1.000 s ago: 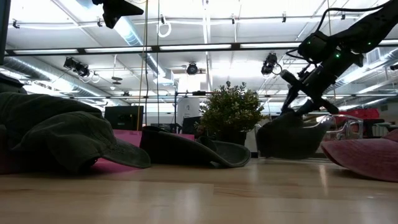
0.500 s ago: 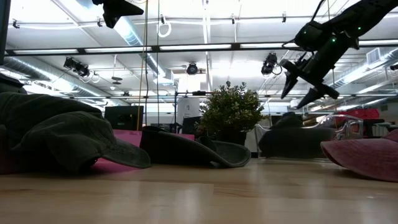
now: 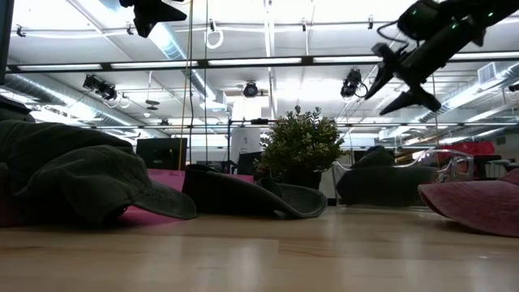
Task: Pick & Place hat
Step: Put the bottom black cap into the transparent bin
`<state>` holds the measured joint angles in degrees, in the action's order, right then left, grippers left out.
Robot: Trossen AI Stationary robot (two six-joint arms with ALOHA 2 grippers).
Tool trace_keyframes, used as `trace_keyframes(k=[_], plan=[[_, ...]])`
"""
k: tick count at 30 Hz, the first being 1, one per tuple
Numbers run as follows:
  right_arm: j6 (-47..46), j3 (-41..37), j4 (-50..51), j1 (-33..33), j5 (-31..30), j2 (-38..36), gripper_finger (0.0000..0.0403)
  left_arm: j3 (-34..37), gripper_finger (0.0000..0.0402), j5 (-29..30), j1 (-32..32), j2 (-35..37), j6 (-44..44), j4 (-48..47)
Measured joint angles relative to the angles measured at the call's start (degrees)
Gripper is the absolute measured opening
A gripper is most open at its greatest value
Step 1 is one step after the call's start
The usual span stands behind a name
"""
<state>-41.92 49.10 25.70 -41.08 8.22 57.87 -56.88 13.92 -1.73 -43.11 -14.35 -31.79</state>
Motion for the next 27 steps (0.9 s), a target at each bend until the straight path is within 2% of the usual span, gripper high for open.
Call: trace_keyframes(k=[6,10,17,19,22,27], plan=[[-0.1,0.0,5.8,0.4,-2.2,-5.5,0.0202,0.0,0.019,0.0,0.0,0.0,0.0,0.0],[-0.8,0.0,6.3,2.1,2.2,-7.4,0.0185,0.0,0.019,0.0,0.0,0.0,0.0,0.0],[-5.6,0.0,-3.7,14.0,9.2,-7.8,0.017,0.0,0.019,-0.6,0.0,-0.8,-1.1,-0.3],[-6.2,0.0,-6.5,17.5,9.3,-7.4,0.0169,0.0,0.019,-0.8,0.0,-1.5,-1.3,-0.2],[-7.1,0.0,-10.1,21.7,9.4,-6.8,0.0169,0.0,0.019,-4.4,0.0,-2.8,-2.3,-1.4],[-7.1,0.0,-11.1,26.5,6.6,-5.8,0.0169,0.0,0.019,-7.9,-0.1,-4.6,-6.6,-5.6]])
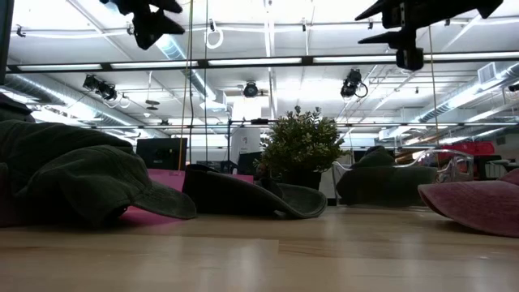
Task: Pick & Place hat
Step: Put the bottom black cap into the transparent bin
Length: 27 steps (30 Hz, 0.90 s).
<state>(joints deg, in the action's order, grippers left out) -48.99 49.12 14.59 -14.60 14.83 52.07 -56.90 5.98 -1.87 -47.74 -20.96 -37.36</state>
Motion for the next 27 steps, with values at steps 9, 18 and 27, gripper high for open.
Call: trace_keyframes(k=[9,18,27], plan=[[2.0,0.0,-0.2,4.7,-0.9,2.8,0.0169,0.0,0.019,-15.4,-3.1,-3.9,-9.9,-13.4],[5.3,0.0,-1.5,7.0,-2.4,6.3,0.0169,0.0,0.0209,-16.8,-9.7,-11.8,-9.5,-14.6],[7.1,0.0,-1.9,9.2,-2.4,8.0,0.0169,0.0,0.0306,-18.0,-13.6,-21.9,-7.2,-15.1]])
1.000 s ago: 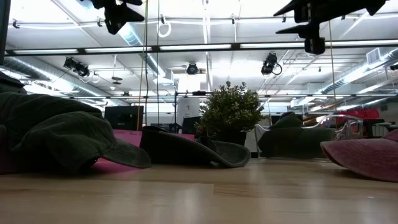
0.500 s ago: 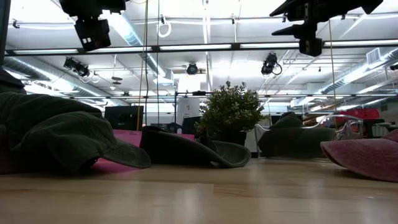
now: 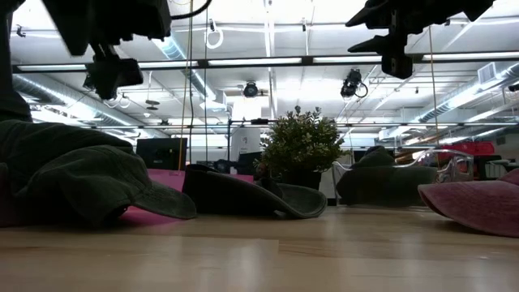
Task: Pick & Place hat
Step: Put the bottom black cap into the transparent bin
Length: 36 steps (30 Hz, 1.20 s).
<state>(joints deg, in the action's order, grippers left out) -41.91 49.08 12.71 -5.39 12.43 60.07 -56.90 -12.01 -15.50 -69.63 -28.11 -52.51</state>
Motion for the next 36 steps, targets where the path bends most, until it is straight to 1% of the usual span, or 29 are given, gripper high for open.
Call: trace_keyframes(k=[2,4,7,9,14,18,21,24,29,34,35,36], plan=[[0.4,0.0,-0.3,0.3,0.0,0.0,0.0169,0.0,0.0322,1.5,-0.9,-2.2,1.8,-0.5],[0.4,0.0,-0.2,0.5,-0.5,0.0,0.0169,0.0,0.0331,4.6,-1.7,-4.3,3.2,-1.5],[0.5,0.0,-0.2,0.8,-1.3,0.0,0.0169,0.0,0.0336,9.7,-2.4,-7.3,3.8,-2.7],[0.5,0.0,-0.2,0.8,-1.5,0.0,0.0169,0.0,0.0336,12.0,-2.5,-9.0,3.8,-3.5],[0.6,0.0,-0.2,0.8,-1.6,0.0,0.0169,0.0,0.0324,13.3,-2.5,-12.4,3.9,-3.1],[0.8,0.0,-0.2,0.8,-2.1,0.0,0.0169,0.0,0.03,13.3,-2.5,-14.5,5.9,-2.6],[0.8,0.0,-0.2,0.7,-3.3,0.0,0.0169,0.0,0.027,13.4,-2.4,-15.3,7.4,-2.0],[0.8,0.0,-0.3,0.7,-3.5,0.0,0.0169,0.0,0.0228,13.5,-2.3,-15.7,8.0,-1.8],[0.8,0.0,-0.3,0.7,-4.0,0.0,0.0169,0.0,0.0138,14.8,-2.3,-15.8,8.4,-1.7],[0.8,0.0,-0.3,0.7,-4.0,0.0,0.0169,0.0,0.0027,15.2,-2.3,-15.8,8.4,-1.7],[0.7,0.0,-0.3,0.7,-4.0,0.0,0.0169,0.0,0.0017,15.0,-2.3,-15.7,8.4,-1.8],[0.7,0.0,-0.3,0.7,-4.0,0.0,0.0169,0.0,0.0016,14.8,-2.3,-15.3,8.3,-1.9]])
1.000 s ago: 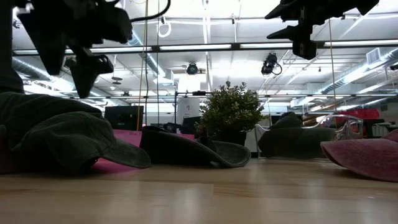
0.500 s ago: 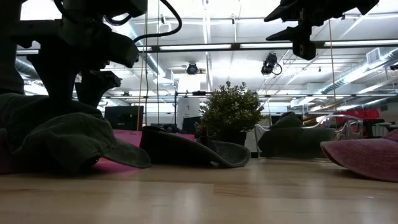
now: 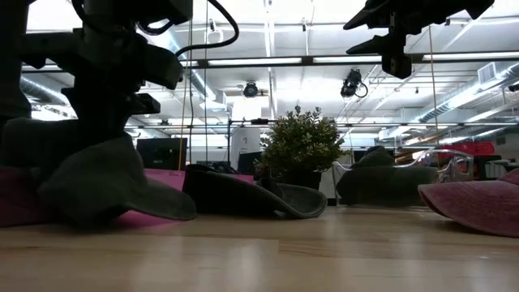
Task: Pick & Place hat
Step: Put the bottom black cap into the transparent bin
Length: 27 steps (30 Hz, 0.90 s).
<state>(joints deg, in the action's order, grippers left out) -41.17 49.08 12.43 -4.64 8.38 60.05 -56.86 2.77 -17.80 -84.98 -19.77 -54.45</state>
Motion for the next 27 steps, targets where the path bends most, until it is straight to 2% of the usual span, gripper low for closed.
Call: trace_keyframes(k=[4,8,16,20,23,27], plan=[[-0.1,0.0,0.0,0.0,0.0,0.0,0.0169,-2.4,0.0017,0.7,-0.2,0.7,0.7,-3.4],[-0.4,0.0,0.0,0.0,0.0,0.0,0.0169,-8.2,0.0013,3.6,-0.4,1.3,4.2,-8.7],[-0.8,0.0,-0.5,-0.7,0.4,0.0,0.0169,-24.6,0.0015,6.5,-0.4,1.5,14.4,-14.1],[-1.9,0.0,-0.6,-2.6,2.0,-0.4,0.0169,-33.1,0.0013,10.0,-0.4,1.6,17.8,-15.4],[-4.4,0.0,-1.3,-4.2,4.7,-0.7,0.0169,-39.0,0.0013,14.1,-0.4,1.6,20.2,-15.5],[-11.0,0.0,-3.9,-6.3,12.6,-0.5,0.0169,-45.0,0.0013,19.8,-0.4,1.5,24.6,-15.2]])
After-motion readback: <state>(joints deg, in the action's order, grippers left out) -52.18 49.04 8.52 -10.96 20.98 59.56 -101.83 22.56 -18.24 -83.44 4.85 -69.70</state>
